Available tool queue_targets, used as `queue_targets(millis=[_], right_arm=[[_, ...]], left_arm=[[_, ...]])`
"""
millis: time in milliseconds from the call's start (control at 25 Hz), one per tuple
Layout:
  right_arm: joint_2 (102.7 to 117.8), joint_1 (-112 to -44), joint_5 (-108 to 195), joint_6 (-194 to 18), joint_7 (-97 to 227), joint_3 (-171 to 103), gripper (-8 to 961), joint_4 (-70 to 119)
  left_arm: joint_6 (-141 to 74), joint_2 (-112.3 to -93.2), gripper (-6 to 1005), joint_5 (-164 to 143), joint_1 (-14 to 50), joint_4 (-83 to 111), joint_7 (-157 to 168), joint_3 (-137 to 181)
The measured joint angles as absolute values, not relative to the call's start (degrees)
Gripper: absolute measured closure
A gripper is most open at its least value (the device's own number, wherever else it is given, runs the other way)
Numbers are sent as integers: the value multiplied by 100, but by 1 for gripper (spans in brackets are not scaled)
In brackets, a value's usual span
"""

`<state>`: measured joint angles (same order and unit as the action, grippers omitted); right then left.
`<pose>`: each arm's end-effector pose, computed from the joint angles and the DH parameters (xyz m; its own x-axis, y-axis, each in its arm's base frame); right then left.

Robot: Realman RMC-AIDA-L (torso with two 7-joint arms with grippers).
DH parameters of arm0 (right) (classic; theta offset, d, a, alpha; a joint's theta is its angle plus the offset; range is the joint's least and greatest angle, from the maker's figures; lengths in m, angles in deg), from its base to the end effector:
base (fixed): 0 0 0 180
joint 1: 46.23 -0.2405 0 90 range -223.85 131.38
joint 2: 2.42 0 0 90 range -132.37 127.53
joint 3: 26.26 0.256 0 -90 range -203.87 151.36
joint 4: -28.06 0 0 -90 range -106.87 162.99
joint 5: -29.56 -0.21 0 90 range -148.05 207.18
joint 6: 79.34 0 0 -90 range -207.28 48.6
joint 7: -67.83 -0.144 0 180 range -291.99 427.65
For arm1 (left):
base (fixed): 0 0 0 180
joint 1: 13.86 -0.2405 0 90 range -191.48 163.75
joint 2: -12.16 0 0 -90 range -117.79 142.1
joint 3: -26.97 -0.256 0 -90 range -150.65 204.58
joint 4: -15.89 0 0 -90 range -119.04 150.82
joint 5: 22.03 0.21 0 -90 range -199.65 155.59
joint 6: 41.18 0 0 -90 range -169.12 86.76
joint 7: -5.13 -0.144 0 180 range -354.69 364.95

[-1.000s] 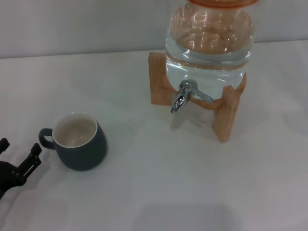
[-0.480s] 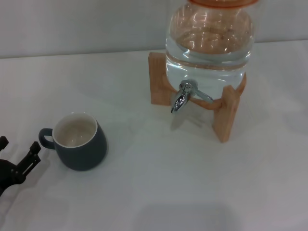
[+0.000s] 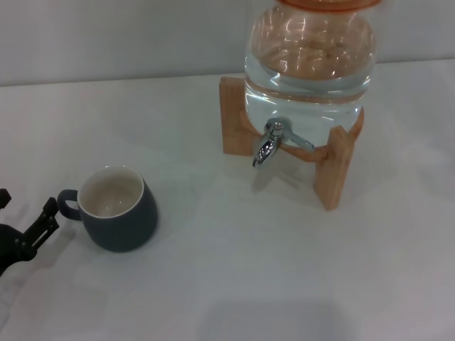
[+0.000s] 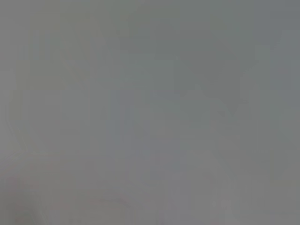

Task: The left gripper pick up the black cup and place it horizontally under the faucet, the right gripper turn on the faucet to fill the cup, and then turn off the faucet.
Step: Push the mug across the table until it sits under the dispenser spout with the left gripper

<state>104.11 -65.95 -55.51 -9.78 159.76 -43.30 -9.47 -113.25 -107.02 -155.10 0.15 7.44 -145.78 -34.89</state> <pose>0.3932 0.3240 0.2061 0.4876 -0.1639 -0.8575 -0.8712 -0.1553 -0.4657 -0.3664 0.2581 -0.0238 0.6878 0.1359 0.7131 0.7018 -0.3756 -0.6053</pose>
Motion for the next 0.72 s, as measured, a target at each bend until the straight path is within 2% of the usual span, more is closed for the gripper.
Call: queue_targets(millis=[720], right_arm=[[10410,-6602,-5559,-982,15986,-4331,111,-947]], left_arm=[[-11003,-10726,111,-15468,248,786,-14578,-3523]])
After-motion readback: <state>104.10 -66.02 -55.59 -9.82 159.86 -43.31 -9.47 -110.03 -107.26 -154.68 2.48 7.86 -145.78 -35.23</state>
